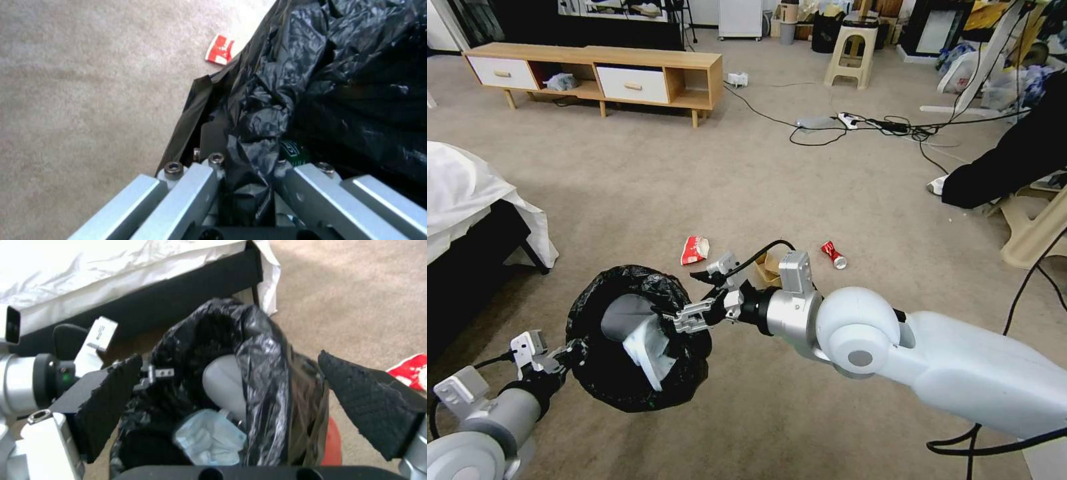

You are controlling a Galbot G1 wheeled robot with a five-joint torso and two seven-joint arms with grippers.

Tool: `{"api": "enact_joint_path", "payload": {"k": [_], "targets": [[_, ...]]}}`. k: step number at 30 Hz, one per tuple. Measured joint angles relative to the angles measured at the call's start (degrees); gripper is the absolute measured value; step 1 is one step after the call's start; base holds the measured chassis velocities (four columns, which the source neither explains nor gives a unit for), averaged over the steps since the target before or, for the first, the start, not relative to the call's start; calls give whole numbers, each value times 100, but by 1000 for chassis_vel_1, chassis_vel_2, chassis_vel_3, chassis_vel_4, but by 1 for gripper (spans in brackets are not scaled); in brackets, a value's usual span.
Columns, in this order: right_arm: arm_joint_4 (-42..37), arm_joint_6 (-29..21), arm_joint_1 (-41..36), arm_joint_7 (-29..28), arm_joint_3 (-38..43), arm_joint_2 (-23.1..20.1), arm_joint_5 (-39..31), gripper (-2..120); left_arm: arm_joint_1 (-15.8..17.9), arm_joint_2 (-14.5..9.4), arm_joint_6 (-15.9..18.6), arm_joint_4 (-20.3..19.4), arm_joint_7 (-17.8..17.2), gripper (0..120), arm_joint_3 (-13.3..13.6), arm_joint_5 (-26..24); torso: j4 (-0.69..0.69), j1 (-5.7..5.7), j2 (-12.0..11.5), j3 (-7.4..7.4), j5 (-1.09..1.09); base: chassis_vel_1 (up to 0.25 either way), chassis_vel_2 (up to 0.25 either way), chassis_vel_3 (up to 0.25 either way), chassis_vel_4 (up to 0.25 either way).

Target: Pick up the trash bin, then pick up the garbage from the floor and place it into the trash bin.

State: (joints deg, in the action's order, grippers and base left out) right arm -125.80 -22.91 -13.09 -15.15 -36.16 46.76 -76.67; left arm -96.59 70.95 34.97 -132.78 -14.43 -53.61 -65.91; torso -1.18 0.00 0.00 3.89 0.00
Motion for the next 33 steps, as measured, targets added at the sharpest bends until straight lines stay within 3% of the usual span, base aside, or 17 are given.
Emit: {"api": "enact_joint_path", "payload": {"k": [11,33], "targets": [[-82,12,-313,277,-284,-256,539,100,99,-106,54,-45,-399,1,-69,-617,-1,0,0,0,1,0,0,0,0],[-378,9,-485,132,98,-358,261,100,149,-129,-52,199,-431,1,-183,-438,-1,0,0,0,0,0,0,0,0]]}}
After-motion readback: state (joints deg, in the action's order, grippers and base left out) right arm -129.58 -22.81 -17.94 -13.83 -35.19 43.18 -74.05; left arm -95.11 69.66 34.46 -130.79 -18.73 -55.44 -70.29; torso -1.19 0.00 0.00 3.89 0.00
